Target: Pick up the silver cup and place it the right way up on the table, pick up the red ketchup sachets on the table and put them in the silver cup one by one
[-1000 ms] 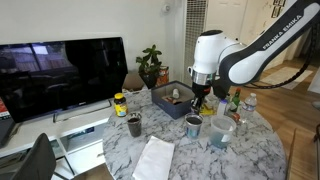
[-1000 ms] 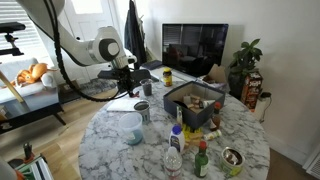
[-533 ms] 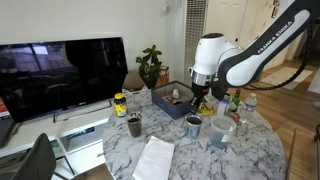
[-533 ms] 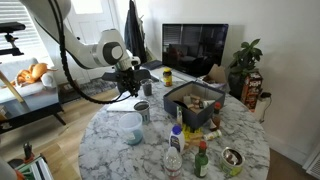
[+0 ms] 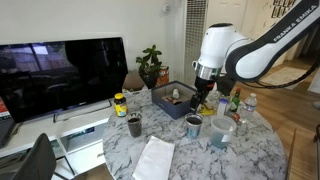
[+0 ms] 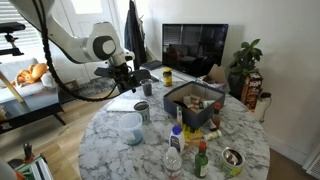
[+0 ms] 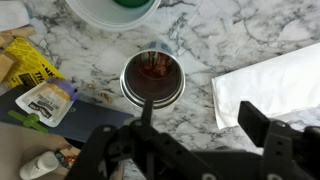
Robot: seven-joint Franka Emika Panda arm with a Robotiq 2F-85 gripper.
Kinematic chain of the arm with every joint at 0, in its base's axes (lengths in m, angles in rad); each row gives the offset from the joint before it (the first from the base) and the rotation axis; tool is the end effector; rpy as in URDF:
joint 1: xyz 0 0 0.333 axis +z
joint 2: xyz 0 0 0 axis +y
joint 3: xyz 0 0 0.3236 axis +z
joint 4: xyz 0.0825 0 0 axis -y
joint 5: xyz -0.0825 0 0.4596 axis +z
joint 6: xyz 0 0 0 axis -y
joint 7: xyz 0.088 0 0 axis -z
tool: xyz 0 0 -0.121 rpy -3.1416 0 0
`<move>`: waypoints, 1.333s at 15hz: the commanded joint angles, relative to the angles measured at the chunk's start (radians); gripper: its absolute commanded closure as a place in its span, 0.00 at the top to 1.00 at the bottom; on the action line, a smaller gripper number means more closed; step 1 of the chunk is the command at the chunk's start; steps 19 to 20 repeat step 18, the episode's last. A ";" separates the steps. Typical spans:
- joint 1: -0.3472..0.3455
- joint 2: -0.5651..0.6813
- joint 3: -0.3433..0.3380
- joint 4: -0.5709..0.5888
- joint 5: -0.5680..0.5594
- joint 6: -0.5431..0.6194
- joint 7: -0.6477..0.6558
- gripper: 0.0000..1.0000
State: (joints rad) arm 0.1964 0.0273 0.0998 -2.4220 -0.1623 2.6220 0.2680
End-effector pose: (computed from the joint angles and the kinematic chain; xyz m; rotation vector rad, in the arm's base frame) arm 0.5305 0.1649 0.2490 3.0792 0.2498 0.2955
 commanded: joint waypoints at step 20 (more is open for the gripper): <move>-0.050 -0.390 0.092 -0.171 0.011 -0.199 0.049 1.00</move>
